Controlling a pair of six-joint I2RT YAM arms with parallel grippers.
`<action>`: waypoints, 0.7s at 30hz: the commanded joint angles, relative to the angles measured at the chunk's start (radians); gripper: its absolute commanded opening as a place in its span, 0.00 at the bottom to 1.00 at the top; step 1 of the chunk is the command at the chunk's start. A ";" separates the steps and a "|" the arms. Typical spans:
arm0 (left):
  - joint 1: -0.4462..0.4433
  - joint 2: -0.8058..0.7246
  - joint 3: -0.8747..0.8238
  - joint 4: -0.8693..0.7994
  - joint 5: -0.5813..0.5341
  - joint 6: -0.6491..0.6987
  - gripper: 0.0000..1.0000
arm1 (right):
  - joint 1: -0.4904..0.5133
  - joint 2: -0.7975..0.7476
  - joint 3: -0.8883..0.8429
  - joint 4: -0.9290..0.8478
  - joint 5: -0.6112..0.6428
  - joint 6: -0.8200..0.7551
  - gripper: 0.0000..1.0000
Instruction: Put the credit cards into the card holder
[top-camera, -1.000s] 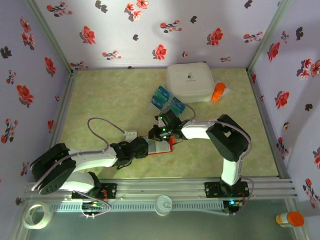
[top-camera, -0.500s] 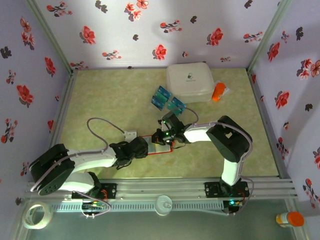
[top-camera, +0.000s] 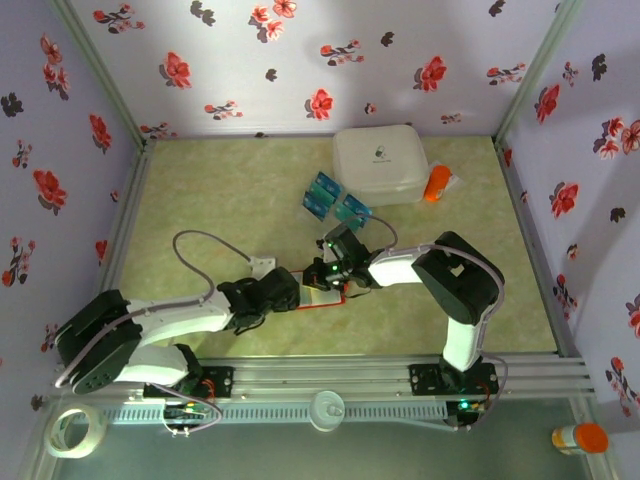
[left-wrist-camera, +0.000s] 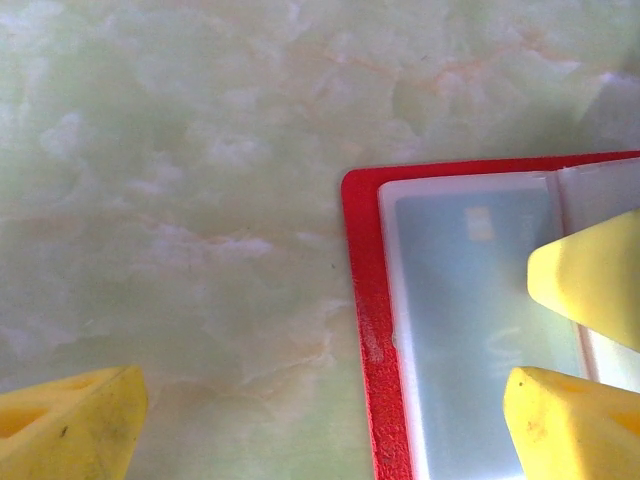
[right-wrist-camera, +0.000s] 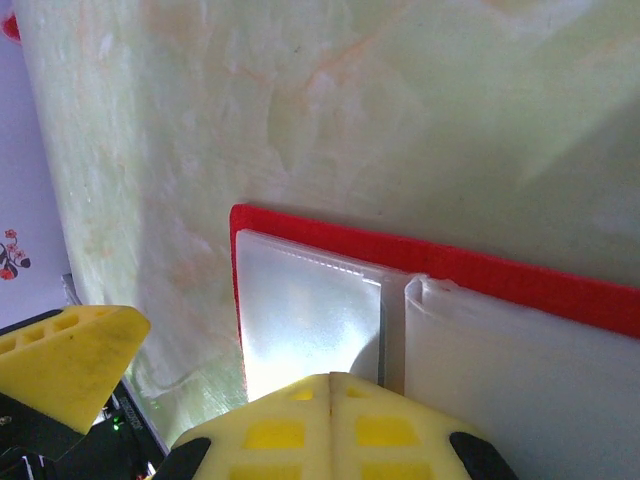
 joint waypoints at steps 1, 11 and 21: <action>-0.001 0.046 0.012 -0.008 -0.009 0.026 0.93 | -0.004 0.019 -0.017 0.007 0.018 0.008 0.01; -0.002 0.100 -0.021 -0.008 -0.008 -0.004 0.91 | -0.038 -0.065 0.056 -0.109 0.013 -0.045 0.03; -0.004 0.106 -0.037 0.004 -0.009 -0.010 0.90 | -0.207 -0.204 0.436 -0.716 0.280 -0.431 0.34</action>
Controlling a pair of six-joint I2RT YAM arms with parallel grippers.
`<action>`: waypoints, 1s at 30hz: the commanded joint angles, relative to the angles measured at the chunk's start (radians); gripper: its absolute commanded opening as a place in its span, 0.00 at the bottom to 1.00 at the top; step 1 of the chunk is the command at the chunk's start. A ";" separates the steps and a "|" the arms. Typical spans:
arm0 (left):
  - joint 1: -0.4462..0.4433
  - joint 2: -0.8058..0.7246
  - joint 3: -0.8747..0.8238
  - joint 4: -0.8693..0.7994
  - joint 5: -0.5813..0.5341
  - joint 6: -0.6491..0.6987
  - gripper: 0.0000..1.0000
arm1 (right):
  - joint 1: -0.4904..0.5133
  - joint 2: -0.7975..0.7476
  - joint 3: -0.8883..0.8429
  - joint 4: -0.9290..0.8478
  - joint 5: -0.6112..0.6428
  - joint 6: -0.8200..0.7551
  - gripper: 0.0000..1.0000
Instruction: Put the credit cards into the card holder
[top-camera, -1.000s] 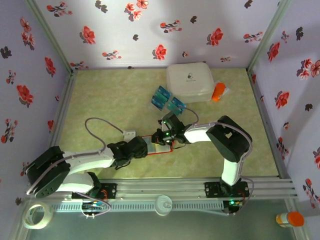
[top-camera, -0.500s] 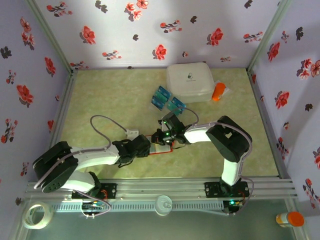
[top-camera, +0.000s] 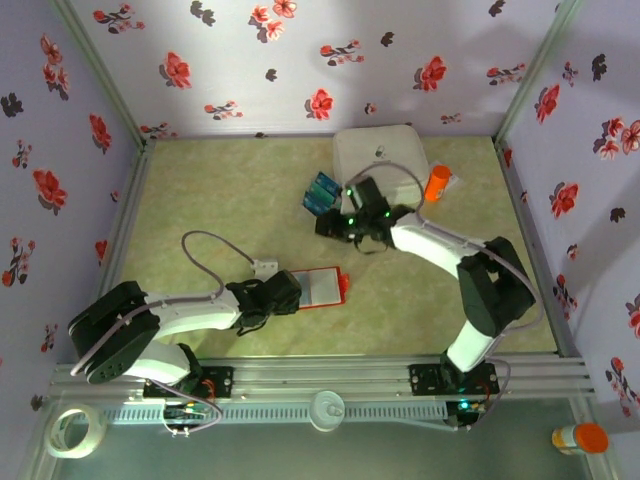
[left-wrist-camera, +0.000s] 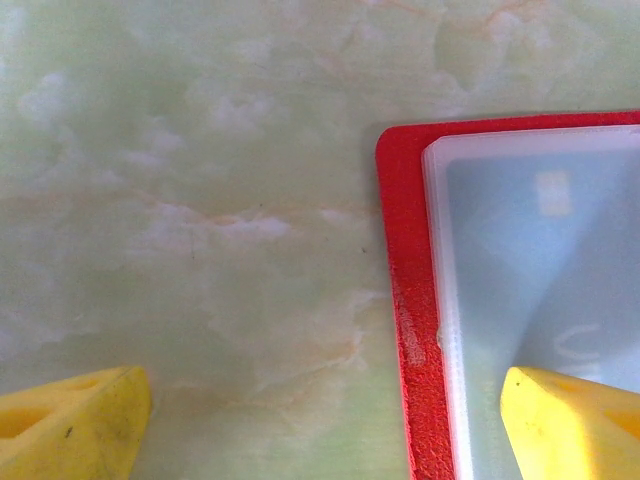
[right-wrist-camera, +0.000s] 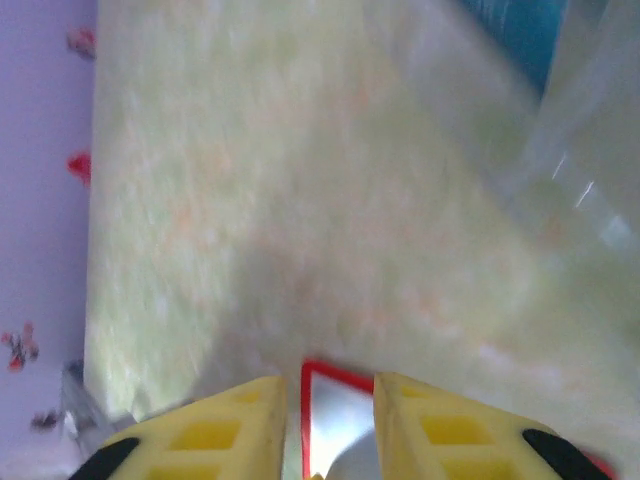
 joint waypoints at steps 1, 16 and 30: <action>-0.004 0.026 -0.031 -0.016 -0.003 -0.015 0.90 | -0.028 -0.028 0.141 -0.297 0.178 -0.217 0.35; -0.003 0.021 -0.038 -0.013 -0.003 -0.015 0.90 | -0.036 0.170 0.446 -0.604 0.485 -0.500 0.34; -0.004 0.021 -0.044 -0.007 -0.003 -0.019 0.90 | -0.035 0.277 0.505 -0.625 0.497 -0.530 0.27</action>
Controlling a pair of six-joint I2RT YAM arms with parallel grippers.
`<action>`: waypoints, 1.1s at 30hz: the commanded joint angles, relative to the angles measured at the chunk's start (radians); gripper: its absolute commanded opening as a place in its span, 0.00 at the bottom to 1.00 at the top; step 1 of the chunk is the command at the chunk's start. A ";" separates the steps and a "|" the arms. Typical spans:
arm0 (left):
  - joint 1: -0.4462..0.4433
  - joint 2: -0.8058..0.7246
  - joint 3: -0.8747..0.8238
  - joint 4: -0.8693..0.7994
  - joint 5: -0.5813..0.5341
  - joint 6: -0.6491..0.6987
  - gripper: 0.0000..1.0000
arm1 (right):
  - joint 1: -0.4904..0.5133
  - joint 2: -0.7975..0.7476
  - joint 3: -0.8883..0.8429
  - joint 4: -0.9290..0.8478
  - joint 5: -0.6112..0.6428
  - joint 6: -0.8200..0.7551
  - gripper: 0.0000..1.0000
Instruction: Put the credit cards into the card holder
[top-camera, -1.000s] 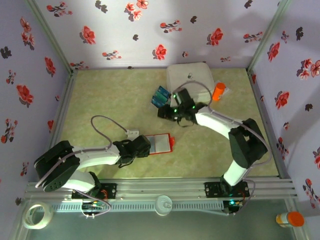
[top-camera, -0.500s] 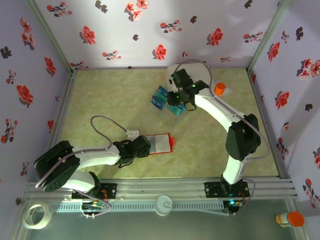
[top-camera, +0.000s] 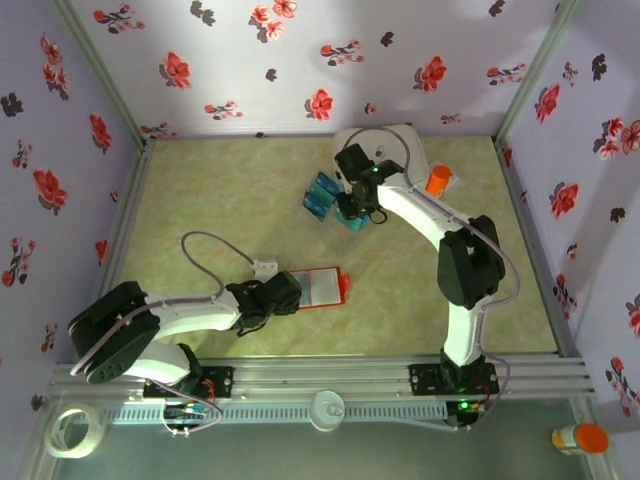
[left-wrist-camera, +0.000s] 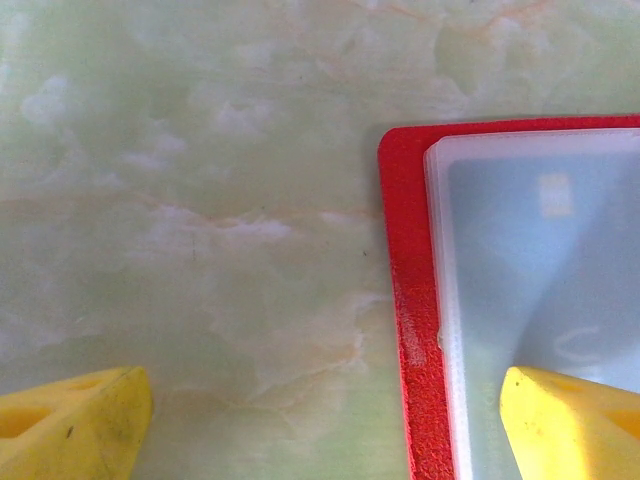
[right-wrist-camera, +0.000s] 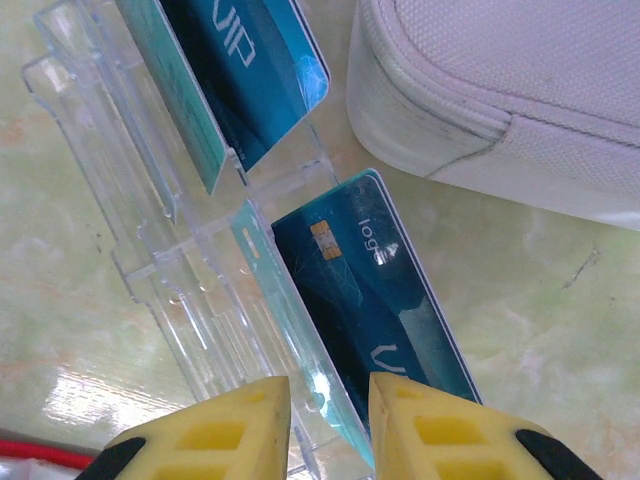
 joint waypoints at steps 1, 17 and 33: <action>-0.001 0.021 -0.036 -0.023 0.010 -0.015 0.90 | 0.002 0.029 0.041 -0.034 0.030 -0.026 0.27; 0.000 0.020 -0.044 -0.017 0.010 -0.021 0.90 | 0.002 0.087 0.090 -0.050 -0.031 -0.019 0.07; -0.001 0.000 -0.055 -0.021 0.005 -0.022 0.90 | 0.002 -0.044 0.113 -0.082 -0.166 -0.038 0.00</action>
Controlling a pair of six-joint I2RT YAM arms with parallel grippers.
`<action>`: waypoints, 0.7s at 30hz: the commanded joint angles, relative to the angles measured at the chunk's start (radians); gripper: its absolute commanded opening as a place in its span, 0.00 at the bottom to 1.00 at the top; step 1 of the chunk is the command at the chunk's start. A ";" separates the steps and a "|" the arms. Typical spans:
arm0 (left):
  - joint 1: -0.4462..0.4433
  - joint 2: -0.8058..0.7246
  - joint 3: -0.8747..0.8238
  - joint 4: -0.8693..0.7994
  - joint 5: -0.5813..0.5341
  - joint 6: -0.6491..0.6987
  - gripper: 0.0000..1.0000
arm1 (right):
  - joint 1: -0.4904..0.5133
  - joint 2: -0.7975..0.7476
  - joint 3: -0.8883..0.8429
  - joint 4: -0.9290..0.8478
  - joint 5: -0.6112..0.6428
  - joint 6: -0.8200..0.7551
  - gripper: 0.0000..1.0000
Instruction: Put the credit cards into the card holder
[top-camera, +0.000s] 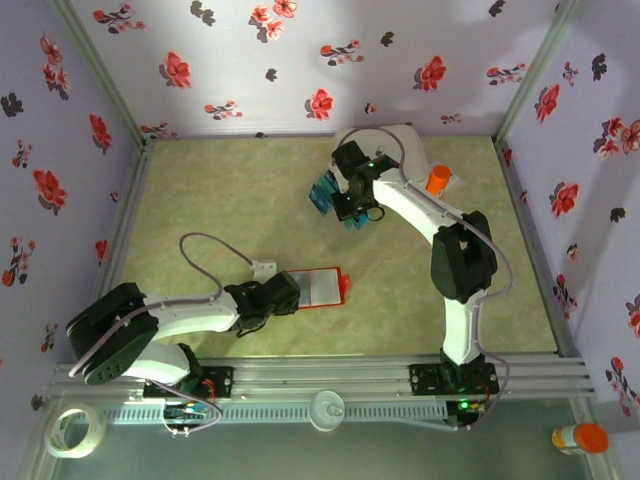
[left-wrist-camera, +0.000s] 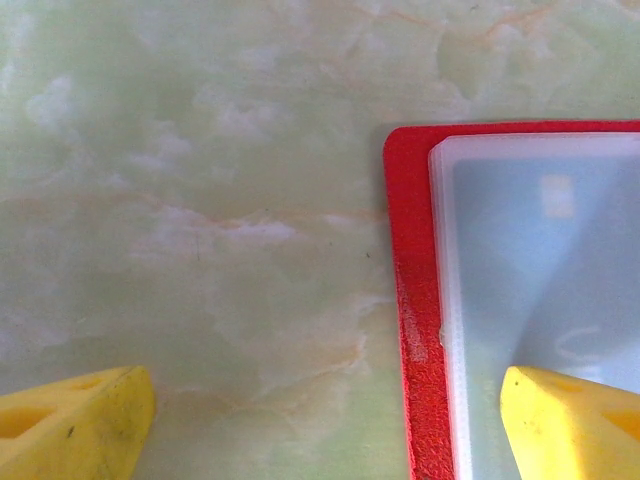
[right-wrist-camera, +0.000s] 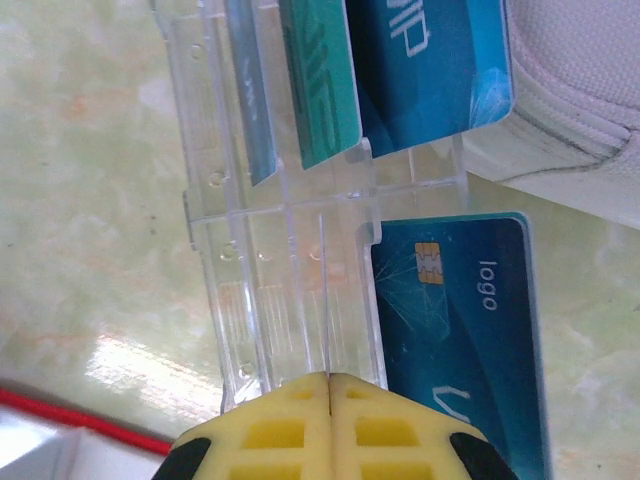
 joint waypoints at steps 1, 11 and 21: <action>0.000 0.013 -0.039 -0.044 0.006 -0.018 0.90 | 0.000 -0.098 0.031 -0.026 -0.063 0.004 0.00; 0.000 -0.005 -0.041 -0.056 -0.004 -0.023 0.90 | 0.017 -0.321 -0.185 0.120 -0.193 0.145 0.00; -0.001 -0.034 -0.063 -0.042 -0.004 -0.019 0.90 | 0.044 -0.597 -0.609 0.428 -0.277 0.412 0.00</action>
